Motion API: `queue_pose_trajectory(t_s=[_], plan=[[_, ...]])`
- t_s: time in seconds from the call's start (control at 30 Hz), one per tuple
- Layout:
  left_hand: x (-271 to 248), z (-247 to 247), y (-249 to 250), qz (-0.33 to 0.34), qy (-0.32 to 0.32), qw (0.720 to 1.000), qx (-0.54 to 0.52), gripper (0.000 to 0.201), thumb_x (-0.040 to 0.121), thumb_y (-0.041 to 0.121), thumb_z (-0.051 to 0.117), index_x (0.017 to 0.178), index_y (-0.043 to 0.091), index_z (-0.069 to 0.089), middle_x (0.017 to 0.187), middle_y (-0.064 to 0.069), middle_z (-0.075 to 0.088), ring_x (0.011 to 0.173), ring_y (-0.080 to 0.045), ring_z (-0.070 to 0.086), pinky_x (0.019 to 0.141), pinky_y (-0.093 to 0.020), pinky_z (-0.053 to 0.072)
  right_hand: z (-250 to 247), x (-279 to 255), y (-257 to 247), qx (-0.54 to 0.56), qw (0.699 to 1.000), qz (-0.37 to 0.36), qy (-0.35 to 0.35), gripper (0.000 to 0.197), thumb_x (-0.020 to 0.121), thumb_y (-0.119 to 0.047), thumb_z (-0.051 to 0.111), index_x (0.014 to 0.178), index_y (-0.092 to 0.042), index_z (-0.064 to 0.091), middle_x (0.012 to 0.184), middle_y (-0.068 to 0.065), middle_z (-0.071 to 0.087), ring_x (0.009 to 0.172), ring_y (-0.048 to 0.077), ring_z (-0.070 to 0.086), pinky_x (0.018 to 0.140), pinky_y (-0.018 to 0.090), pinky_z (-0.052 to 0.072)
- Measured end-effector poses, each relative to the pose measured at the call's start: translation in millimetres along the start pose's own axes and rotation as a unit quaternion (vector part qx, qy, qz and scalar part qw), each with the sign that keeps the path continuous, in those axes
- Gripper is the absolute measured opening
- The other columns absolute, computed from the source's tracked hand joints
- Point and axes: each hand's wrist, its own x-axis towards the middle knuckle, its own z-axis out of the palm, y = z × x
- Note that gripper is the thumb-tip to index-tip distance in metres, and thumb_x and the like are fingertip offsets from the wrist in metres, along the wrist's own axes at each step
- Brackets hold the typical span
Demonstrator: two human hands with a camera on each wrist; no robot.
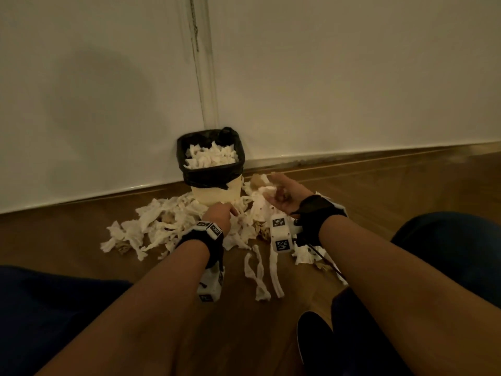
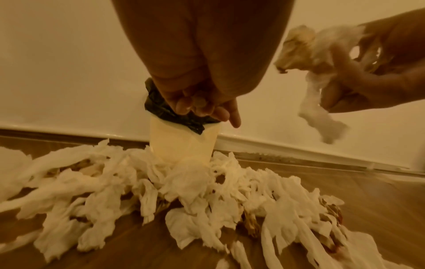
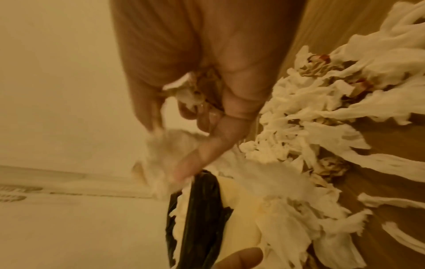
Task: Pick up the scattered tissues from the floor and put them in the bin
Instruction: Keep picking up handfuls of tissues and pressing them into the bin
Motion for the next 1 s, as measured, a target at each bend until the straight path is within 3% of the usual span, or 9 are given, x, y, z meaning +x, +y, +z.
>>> queue_pose_trajectory(t_s=[0.1,0.17,0.2,0.33,0.43,0.57,0.8,0.93,1.0], plan=[[1.1,-19.6,-2.4,0.001,0.019,1.000,-0.002,0.041,0.087,-0.009,0.042,0.117,0.016,0.057,0.120,-0.010,0.052,0.110,-0.025,0.052,0.087,-0.031,0.043,17.7,-6.0,-10.6,-0.014,0.998,-0.009,-0.053,0.023,0.096,0.006,0.039,0.075,-0.003,0.046,0.074,0.014,0.052,0.072,0.019,0.062,0.094,0.040,0.049],[2.6,-34.1,-3.1,0.002,0.022,1.000,-0.008,0.042,0.086,-0.009,0.042,0.117,0.015,0.057,0.122,-0.010,0.053,0.111,-0.025,0.052,0.088,-0.031,0.043,28.0,-6.8,-17.8,-0.035,0.997,-0.025,-0.064,0.026,0.096,0.010,0.034,0.076,-0.004,0.042,0.111,0.027,0.055,0.112,0.033,0.057,0.088,0.039,0.051],[3.0,-41.3,-3.0,0.003,0.020,1.000,-0.012,0.043,0.085,-0.010,0.043,0.118,0.015,0.057,0.122,-0.010,0.053,0.111,-0.025,0.052,0.088,-0.031,0.043,32.1,-6.2,-21.1,-0.049,0.996,-0.033,-0.062,0.026,0.096,0.011,0.032,0.076,-0.004,0.042,0.113,0.027,0.054,0.117,0.035,0.053,0.087,0.038,0.053],[5.0,-67.0,-4.6,0.012,0.039,0.999,-0.014,0.047,0.084,-0.012,0.046,0.120,0.015,0.056,0.123,-0.010,0.052,0.112,-0.026,0.052,0.091,-0.033,0.044,44.3,-7.4,-32.3,-0.110,0.988,-0.082,-0.076,0.023,0.096,0.010,0.034,0.106,0.009,0.054,0.089,0.035,0.051,0.078,0.024,0.056,0.101,0.047,0.043],[7.7,-84.3,-5.5,0.023,0.067,0.997,-0.011,0.041,0.089,-0.007,0.042,0.123,0.012,0.054,0.123,-0.012,0.056,0.114,-0.027,0.053,0.094,-0.032,0.042,53.3,-13.2,-39.4,-0.142,0.982,-0.090,-0.082,0.024,0.097,0.004,0.037,0.105,-0.007,0.057,0.079,0.014,0.057,0.060,0.020,0.059,0.059,0.031,0.057],[15.1,-105.2,-9.3,0.018,0.089,0.995,-0.031,0.040,0.090,-0.006,0.040,0.123,0.011,0.053,0.118,-0.011,0.059,0.109,-0.025,0.054,0.088,-0.028,0.042,70.9,-10.7,-46.4,-0.195,0.974,-0.103,-0.053,0.047,0.096,0.002,0.020,0.133,-0.009,0.046,0.050,0.002,0.048,0.029,0.008,0.043,0.033,0.016,0.037],[36.1,-126.9,-14.9,-0.035,0.114,0.992,0.031,0.045,0.087,0.001,0.048,0.126,0.021,0.052,0.132,-0.007,0.053,0.122,-0.028,0.045,0.105,-0.035,0.033,112.8,-12.9,-56.2,-0.005,0.988,-0.076,-0.131,0.043,0.090,-0.007,0.022,0.127,-0.006,0.044,0.054,0.008,0.056,0.047,0.018,0.058,0.053,0.022,0.050],[54.1,-140.4,-18.3,-0.025,0.151,0.988,-0.030,0.044,0.087,-0.006,0.046,0.126,0.014,0.055,0.130,-0.008,0.056,0.122,-0.025,0.050,0.107,-0.033,0.033,132.6,18.1,-67.0,-0.010,0.991,-0.109,-0.081,0.047,0.084,0.008,0.015,0.120,-0.009,0.039,0.065,0.002,0.029,0.055,0.014,0.028,0.057,0.024,0.029],[63.6,-146.7,-19.9,-0.013,0.171,0.982,-0.081,0.039,0.090,-0.006,0.043,0.121,0.009,0.060,0.126,-0.009,0.059,0.116,-0.024,0.055,0.097,-0.027,0.041,136.8,36.5,-70.8,-0.033,0.990,-0.123,-0.056,0.055,0.087,0.014,0.013,0.130,-0.011,0.036,0.067,0.003,0.032,0.057,0.014,0.030,0.056,0.022,0.029]])
